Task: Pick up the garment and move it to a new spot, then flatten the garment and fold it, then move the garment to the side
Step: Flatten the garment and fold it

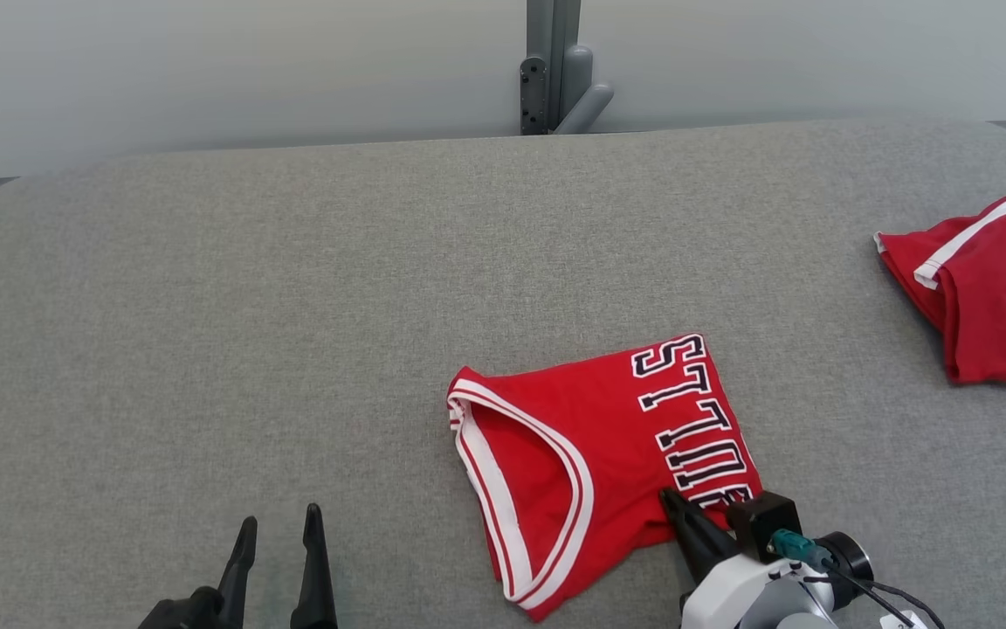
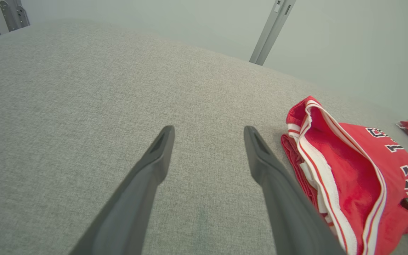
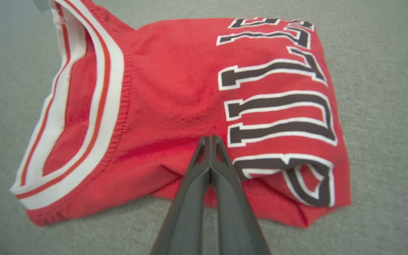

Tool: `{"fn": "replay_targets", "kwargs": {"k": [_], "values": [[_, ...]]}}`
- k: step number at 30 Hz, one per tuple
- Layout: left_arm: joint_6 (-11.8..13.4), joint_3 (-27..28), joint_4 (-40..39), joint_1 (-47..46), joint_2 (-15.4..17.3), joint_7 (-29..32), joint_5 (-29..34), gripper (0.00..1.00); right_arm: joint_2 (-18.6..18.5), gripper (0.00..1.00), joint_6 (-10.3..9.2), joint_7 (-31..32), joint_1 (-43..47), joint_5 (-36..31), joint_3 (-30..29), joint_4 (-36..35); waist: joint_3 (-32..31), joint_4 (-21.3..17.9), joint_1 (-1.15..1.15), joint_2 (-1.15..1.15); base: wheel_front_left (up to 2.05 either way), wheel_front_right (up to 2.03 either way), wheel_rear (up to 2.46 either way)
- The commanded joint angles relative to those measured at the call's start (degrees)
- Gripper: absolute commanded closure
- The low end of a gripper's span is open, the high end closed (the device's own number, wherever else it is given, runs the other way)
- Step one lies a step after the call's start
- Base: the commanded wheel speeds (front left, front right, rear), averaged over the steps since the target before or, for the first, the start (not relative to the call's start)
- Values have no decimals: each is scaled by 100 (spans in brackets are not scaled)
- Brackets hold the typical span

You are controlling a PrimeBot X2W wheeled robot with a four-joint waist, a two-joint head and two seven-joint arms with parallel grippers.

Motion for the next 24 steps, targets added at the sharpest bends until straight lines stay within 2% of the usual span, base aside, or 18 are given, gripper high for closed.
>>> {"fn": "replay_targets", "kwargs": {"k": [1,13,16,21,22,24], "values": [[23,17,14,-48,12,-14,39,0,5,100,-5,-22,89,-49,18,-17,1,-35,0,24,0,0,0],[6,10,86,-21,12,-14,45,0,62,100,-5,-17,226,-64,-6,289,-54,-47,0,24,0,0,0],[26,71,60,70,12,-14,31,0,2,100,-5,-18,353,-50,-26,-15,-163,-55,0,24,0,0,0],[31,184,-39,204,11,-14,31,0,-262,100,-5,-18,728,-78,-203,-914,-316,-115,0,24,0,0,0],[39,239,-50,231,12,-14,87,0,-334,97,-5,-19,786,-88,-288,-1112,-348,-140,0,24,0,0,0],[28,331,-84,286,12,-14,165,0,-453,70,-5,-18,876,-142,-512,-1529,-388,-191,0,24,0,0,0]]}}
